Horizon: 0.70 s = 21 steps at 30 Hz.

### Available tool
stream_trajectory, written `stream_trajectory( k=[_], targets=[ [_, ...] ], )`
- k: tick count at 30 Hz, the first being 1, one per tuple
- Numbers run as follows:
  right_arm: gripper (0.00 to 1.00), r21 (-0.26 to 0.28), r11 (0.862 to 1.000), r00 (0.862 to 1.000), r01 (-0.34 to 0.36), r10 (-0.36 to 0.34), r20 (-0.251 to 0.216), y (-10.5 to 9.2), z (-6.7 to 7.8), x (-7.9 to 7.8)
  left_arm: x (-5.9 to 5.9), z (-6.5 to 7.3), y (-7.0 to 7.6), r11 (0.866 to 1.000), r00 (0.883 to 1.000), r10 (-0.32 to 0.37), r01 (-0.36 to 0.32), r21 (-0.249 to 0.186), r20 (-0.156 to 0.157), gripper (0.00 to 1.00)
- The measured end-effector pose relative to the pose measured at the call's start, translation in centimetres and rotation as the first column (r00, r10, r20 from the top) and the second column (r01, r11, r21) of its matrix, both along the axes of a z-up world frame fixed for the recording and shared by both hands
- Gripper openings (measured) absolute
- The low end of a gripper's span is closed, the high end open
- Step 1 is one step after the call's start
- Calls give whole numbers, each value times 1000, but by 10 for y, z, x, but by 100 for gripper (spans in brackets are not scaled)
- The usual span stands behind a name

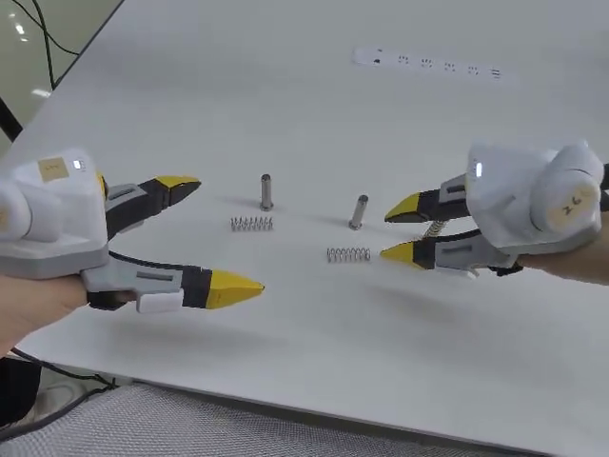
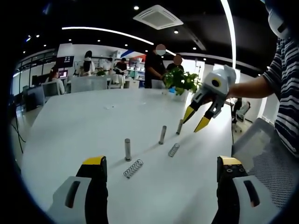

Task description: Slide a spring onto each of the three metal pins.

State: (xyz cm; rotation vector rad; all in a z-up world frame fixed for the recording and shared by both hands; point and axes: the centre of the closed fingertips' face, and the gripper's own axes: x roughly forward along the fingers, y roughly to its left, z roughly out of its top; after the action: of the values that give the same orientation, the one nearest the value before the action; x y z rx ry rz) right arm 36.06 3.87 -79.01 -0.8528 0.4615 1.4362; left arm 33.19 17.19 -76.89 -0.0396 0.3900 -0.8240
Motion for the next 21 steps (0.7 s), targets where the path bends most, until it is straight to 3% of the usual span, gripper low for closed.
stream_trajectory(
  k=[8,21],
  targets=[
    [24,-74,995,998,-69,68,-18,13,-19,-2,-2,-2,-2,1000,1000,-18,18,21,2,97],
    [21,-171,980,994,-103,95,-55,19,-50,5,-4,-2,-1,1000,1000,-15,15,18,-2,97]
  ],
)
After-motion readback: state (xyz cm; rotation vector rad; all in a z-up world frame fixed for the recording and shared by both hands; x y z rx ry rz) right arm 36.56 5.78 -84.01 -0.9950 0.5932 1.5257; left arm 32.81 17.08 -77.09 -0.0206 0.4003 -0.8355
